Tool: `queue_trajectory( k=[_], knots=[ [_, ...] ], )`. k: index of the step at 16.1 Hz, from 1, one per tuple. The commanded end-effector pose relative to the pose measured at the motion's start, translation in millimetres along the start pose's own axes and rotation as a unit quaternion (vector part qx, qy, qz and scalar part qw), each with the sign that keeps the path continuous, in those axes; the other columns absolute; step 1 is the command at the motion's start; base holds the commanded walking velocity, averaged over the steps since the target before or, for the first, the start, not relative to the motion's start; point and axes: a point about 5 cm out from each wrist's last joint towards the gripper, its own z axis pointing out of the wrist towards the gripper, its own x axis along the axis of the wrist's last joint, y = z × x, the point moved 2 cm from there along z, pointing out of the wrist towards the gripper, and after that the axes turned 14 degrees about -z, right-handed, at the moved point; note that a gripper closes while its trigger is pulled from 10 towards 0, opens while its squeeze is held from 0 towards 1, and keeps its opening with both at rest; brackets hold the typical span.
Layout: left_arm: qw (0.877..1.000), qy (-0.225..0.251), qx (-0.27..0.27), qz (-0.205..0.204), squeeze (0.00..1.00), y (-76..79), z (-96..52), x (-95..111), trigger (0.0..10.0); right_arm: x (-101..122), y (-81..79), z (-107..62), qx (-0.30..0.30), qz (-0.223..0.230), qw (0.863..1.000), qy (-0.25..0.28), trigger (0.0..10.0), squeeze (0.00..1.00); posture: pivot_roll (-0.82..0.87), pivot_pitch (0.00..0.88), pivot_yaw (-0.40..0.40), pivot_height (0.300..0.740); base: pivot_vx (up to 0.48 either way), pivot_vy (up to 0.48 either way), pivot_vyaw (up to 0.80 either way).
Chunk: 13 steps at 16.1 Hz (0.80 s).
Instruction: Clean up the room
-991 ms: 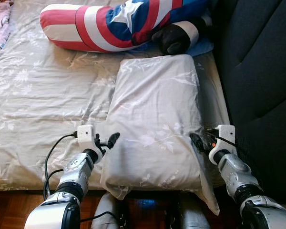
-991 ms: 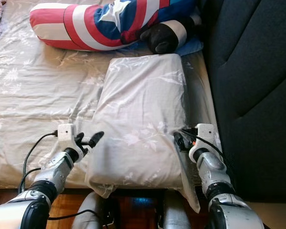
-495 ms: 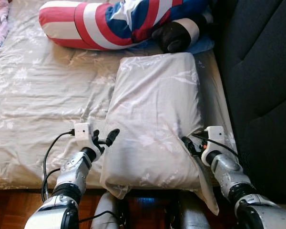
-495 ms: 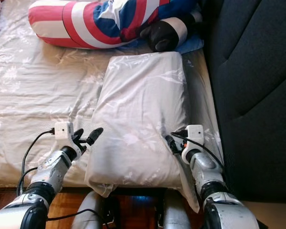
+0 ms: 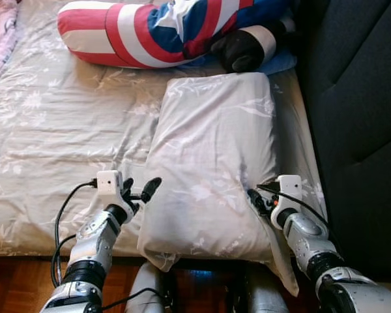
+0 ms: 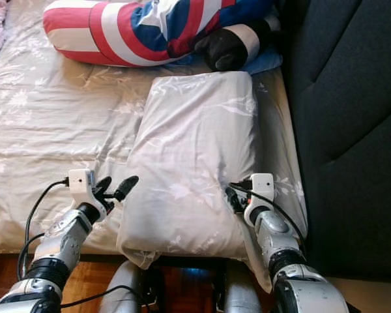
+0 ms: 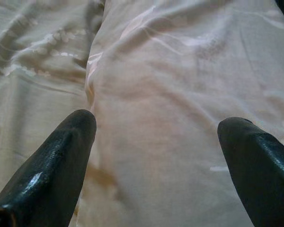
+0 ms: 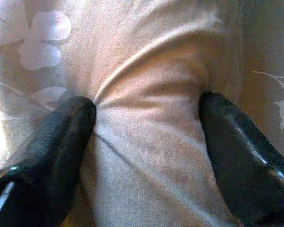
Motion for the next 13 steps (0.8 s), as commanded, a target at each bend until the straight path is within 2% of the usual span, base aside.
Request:
queue_trajectory(
  k=[1, 8, 13],
  knots=[
    [1.0, -0.024, 0.009, -0.007, 0.0, -4.7, -6.3, -13.0, 10.0, -39.1, -15.3, -6.8, 0.021, 0.012, 0.997, -0.072, 0.0, 0.0, 0.11, 0.351, 0.021, 0.656, 0.0, 0.0, 0.0],
    [0.999, -0.031, 0.007, -0.015, 0.0, -0.7, -5.6, -14.1, 10.0, -34.3, -12.2, -6.5, 0.023, 0.017, 0.998, -0.056, 0.0, 0.0, 0.09, 0.354, 0.015, 0.656, 0.0, 0.0, 0.0],
    [0.999, -0.035, 0.013, -0.018, 0.0, -4.2, -8.8, -15.5, 10.0, -35.7, -13.4, -6.9, 0.027, 0.019, 0.998, -0.057, 0.0, 0.0, 0.08, 0.354, 0.016, 0.656, 0.0, 0.0, 0.0]
  ],
)
